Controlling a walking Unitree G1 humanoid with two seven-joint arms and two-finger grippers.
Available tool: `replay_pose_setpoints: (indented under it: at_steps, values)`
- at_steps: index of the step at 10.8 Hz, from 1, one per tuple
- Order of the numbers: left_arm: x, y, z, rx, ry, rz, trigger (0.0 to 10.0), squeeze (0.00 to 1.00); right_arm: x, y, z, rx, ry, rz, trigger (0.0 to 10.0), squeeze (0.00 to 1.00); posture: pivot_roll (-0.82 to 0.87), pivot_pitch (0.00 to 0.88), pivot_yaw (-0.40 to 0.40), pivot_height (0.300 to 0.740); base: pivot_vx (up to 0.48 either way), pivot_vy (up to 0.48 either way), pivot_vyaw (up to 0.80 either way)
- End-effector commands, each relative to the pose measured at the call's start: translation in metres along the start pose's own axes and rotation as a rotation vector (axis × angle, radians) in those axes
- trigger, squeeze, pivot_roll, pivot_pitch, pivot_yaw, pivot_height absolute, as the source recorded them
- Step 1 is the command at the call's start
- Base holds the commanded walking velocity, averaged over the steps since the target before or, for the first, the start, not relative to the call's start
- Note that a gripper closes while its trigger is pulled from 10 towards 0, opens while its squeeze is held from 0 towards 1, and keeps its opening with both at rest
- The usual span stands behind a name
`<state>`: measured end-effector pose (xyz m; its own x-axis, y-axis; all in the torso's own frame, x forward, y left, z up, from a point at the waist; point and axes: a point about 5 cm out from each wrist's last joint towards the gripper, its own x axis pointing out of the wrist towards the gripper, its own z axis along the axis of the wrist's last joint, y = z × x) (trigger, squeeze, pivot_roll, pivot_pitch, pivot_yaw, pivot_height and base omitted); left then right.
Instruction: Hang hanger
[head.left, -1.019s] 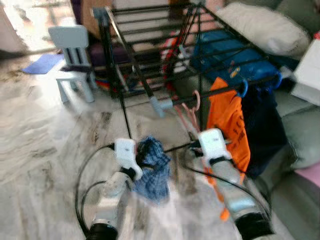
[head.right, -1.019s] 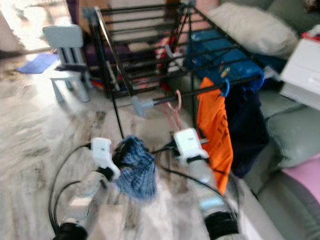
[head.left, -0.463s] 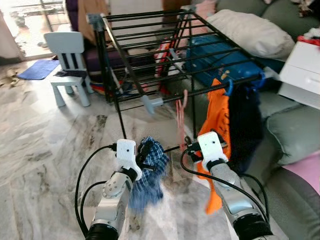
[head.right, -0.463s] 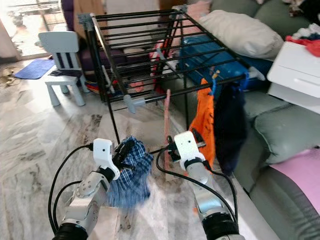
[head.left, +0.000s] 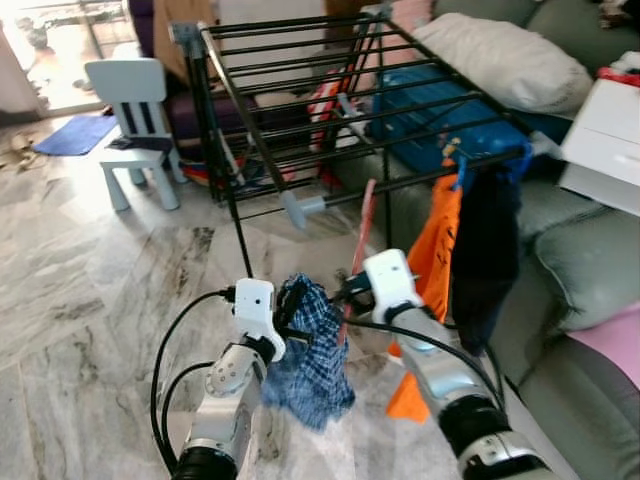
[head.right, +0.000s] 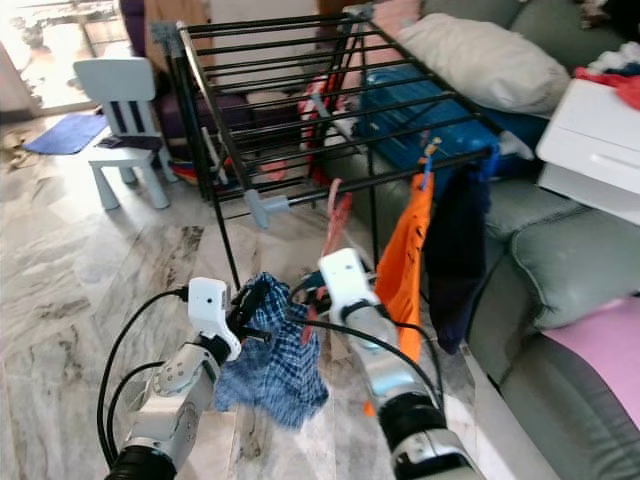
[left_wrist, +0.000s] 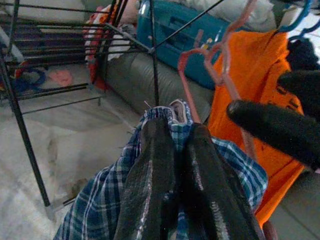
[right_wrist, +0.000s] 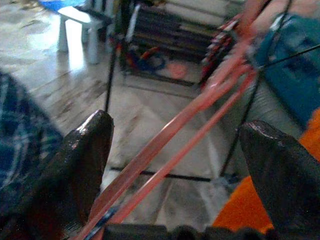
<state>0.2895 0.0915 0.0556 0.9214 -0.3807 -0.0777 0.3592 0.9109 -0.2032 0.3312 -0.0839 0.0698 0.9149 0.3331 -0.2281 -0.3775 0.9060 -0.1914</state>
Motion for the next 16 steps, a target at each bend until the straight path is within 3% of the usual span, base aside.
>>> replay_pose_setpoints:
  at_steps: [1,2,4,5,6,8,10,16]
  values:
    - [0.005,-0.002,0.004,0.017,-0.003,-0.004,10.0,0.00,0.004,0.007,0.003,0.005,0.007,0.054,10.0,0.00,-0.05,0.001,0.010,0.740,0.000,0.000,0.00]
    - [0.005,-0.003,0.004,0.022,0.001,-0.009,10.0,0.00,0.007,0.016,-0.003,-0.008,0.049,0.109,10.0,0.00,-0.05,0.000,0.011,0.740,0.000,0.000,0.00]
    - [0.005,-0.002,0.004,0.020,0.002,0.000,10.0,0.00,0.008,0.018,-0.005,-0.016,0.084,0.137,10.0,0.00,-0.04,0.000,0.006,0.740,0.000,0.000,0.00]
    - [0.005,-0.002,0.003,0.021,0.004,0.000,10.0,0.00,0.007,0.014,-0.012,-0.025,0.130,0.131,10.0,0.00,-0.04,0.000,0.006,0.740,0.000,0.000,0.00]
    - [0.005,-0.001,0.003,0.021,0.006,-0.001,10.0,0.00,0.005,-0.002,-0.019,-0.036,0.166,0.051,10.0,0.00,-0.04,0.000,0.008,0.740,0.000,0.000,0.00]
    - [0.006,-0.003,0.002,0.019,0.010,-0.006,10.0,0.00,-0.001,-0.026,-0.023,-0.053,0.165,-0.067,10.0,0.00,-0.05,0.000,0.011,0.740,0.000,0.000,0.00]
    - [0.006,-0.004,0.001,0.018,0.016,-0.015,10.0,0.00,-0.002,-0.039,-0.019,-0.045,0.138,-0.117,10.0,0.00,-0.06,0.000,0.019,0.740,0.000,0.000,0.00]
    - [0.007,-0.005,-0.001,0.019,0.033,-0.019,10.0,0.00,0.013,-0.045,0.009,-0.035,0.072,-0.140,10.0,0.00,-0.05,0.000,0.019,0.740,0.000,0.000,0.00]
